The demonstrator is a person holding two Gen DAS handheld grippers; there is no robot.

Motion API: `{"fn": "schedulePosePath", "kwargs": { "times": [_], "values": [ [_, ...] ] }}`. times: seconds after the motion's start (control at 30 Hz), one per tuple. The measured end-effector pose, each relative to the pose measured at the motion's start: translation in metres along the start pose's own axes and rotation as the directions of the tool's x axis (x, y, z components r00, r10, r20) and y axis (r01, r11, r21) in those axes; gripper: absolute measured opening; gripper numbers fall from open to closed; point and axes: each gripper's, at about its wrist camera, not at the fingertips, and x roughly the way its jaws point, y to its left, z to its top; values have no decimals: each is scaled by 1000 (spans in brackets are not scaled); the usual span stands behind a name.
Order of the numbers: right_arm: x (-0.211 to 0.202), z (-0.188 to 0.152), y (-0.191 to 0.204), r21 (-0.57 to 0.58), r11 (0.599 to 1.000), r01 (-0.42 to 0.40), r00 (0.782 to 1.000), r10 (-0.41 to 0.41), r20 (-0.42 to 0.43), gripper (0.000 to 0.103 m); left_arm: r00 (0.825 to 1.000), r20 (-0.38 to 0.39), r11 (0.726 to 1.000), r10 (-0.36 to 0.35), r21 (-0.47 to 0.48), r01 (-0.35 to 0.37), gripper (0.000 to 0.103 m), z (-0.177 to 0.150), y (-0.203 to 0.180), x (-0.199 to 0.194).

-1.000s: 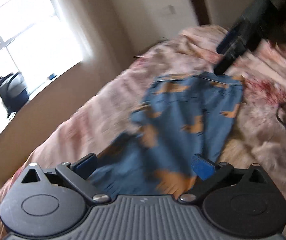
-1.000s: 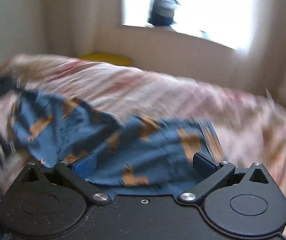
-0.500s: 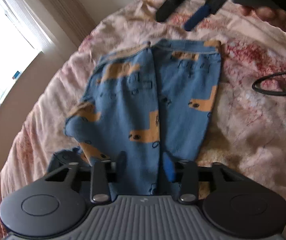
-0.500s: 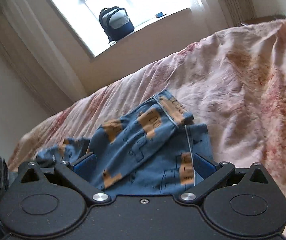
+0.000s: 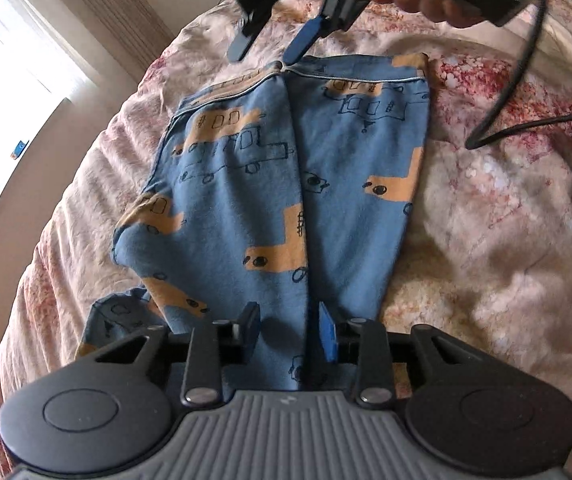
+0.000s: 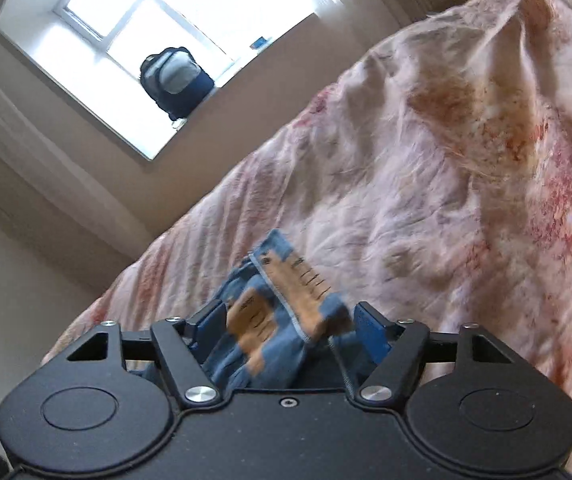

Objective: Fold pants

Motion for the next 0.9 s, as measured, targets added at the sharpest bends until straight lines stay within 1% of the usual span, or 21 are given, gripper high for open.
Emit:
{"fn": "schedulePosePath", "kwargs": {
  "times": [0.03,0.07,0.13,0.17,0.2,0.23,0.27,0.33,0.43,0.47,0.53,0.63,0.7,0.77,0.9],
  "values": [
    [5,1,0,1,1000,10,1000,-10,-11,62,1000,0,1000,2,3,-2,36,-1,0,0],
    [9,2,1,0,1000,27,999,-27,-19,59,1000,-3,1000,6,4,-6,36,-1,-1,1],
    [15,3,1,8,998,60,998,-60,-29,48,1000,-19,1000,14,-1,-14,33,0,-3,5],
    [19,3,1,13,997,72,997,-72,-32,45,1000,-25,1000,13,-7,-13,20,1,-2,6],
    [21,3,1,17,996,85,996,-85,-31,36,999,-31,1000,14,-15,-15,7,2,-2,7],
    [21,4,1,20,995,95,995,-94,-27,25,999,-34,1000,21,-21,-22,3,2,-1,7],
    [21,5,1,23,995,96,995,-95,-17,20,999,-36,999,29,-31,-30,0,2,0,6],
    [16,8,6,8,996,90,996,-90,8,13,999,-16,997,29,-71,-30,0,2,7,0],
    [0,16,23,-59,996,66,997,-63,53,8,998,42,993,35,-110,-30,0,1,18,-18],
    [-7,19,29,-76,996,56,997,-52,65,8,997,64,993,37,-116,-29,0,0,22,-26],
    [-25,23,40,-117,992,44,996,-34,85,7,995,94,993,32,-116,-21,0,0,27,-40],
    [-55,19,50,-179,983,46,995,-28,101,7,993,114,996,37,-86,-28,0,-3,24,-54],
    [-72,8,46,-201,978,61,996,-46,79,7,994,108,997,29,-71,-22,0,-4,21,-54],
    [-83,-7,36,-219,971,93,995,-86,43,7,995,93,999,19,-51,-14,0,-6,14,-49],
    [-83,-33,5,-196,973,121,991,-129,-27,7,998,55,1000,5,-26,-3,0,-9,3,-37]
  ]
}}
